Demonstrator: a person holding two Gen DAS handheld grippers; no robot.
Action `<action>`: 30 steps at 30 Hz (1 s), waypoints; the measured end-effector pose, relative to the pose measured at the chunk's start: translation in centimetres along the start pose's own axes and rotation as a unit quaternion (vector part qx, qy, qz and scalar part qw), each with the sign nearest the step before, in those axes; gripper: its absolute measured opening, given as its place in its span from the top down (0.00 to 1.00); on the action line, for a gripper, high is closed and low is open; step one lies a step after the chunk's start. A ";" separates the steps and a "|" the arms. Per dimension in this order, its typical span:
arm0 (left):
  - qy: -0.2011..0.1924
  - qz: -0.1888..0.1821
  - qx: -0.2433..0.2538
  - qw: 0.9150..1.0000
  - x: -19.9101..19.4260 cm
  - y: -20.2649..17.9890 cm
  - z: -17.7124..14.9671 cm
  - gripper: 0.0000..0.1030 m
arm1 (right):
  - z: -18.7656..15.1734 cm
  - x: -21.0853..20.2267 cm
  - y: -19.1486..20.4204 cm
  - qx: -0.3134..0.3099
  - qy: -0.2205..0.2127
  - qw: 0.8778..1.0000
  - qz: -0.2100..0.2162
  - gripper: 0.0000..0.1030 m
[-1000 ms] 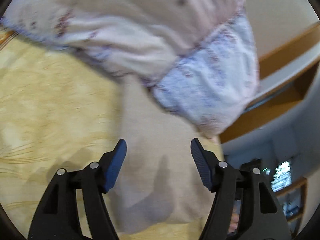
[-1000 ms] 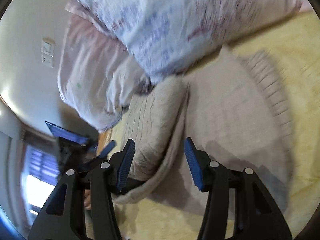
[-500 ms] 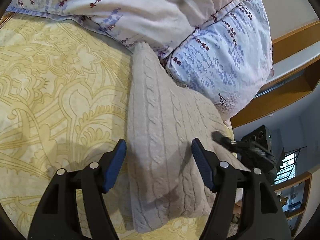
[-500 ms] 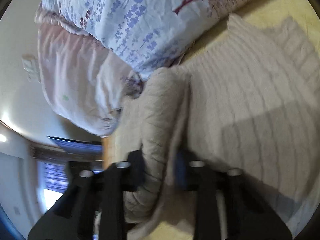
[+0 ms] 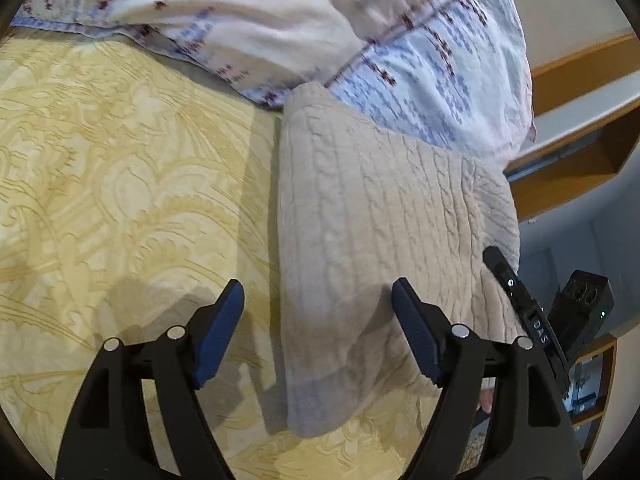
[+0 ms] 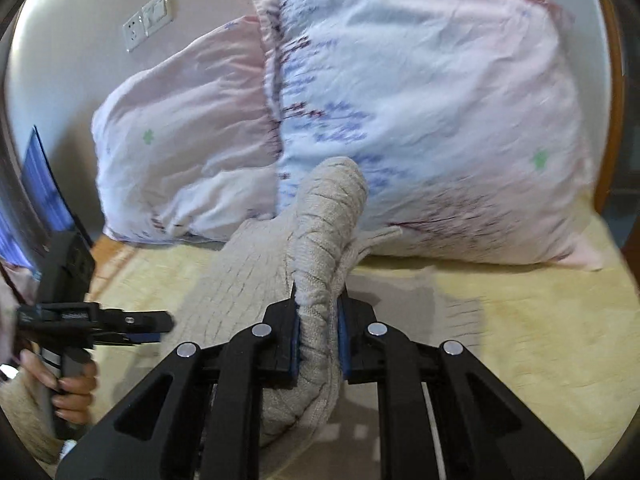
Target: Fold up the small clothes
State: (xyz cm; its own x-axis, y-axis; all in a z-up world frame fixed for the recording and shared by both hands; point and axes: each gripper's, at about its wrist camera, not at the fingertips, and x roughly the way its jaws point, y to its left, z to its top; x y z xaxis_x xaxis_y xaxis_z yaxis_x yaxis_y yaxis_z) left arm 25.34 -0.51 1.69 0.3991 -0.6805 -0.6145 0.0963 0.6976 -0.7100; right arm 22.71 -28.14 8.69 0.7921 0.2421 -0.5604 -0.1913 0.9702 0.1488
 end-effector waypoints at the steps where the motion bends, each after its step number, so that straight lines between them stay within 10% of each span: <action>1: 0.004 -0.001 0.004 1.000 0.2 -0.3 -0.2 0.26 | -0.1 0.0 -0.5 -0.002 -0.001 1.000 -0.008 0.86; 18: 0.053 -0.004 0.055 0.997 3.0 -2.5 -2.3 0.26 | -4.4 2.0 -9.0 0.108 0.066 0.991 -0.038 0.84; 24: 0.056 -0.014 0.068 0.996 2.6 -2.6 -3.4 0.28 | -4.9 -1.4 -12.1 0.184 0.041 0.980 -0.069 0.56; 30: 0.057 -0.021 0.066 0.996 2.0 -2.5 -4.4 0.32 | -6.0 -5.8 -10.9 0.209 0.032 0.977 0.031 0.56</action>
State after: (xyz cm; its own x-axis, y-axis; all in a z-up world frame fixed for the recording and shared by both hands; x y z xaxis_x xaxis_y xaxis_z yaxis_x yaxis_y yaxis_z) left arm 21.90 -4.63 0.69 0.2874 -0.7256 -0.6252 0.2335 0.6862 -0.6890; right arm 16.73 -40.07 5.38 0.7459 0.3138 -0.5876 0.0257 0.8678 0.4962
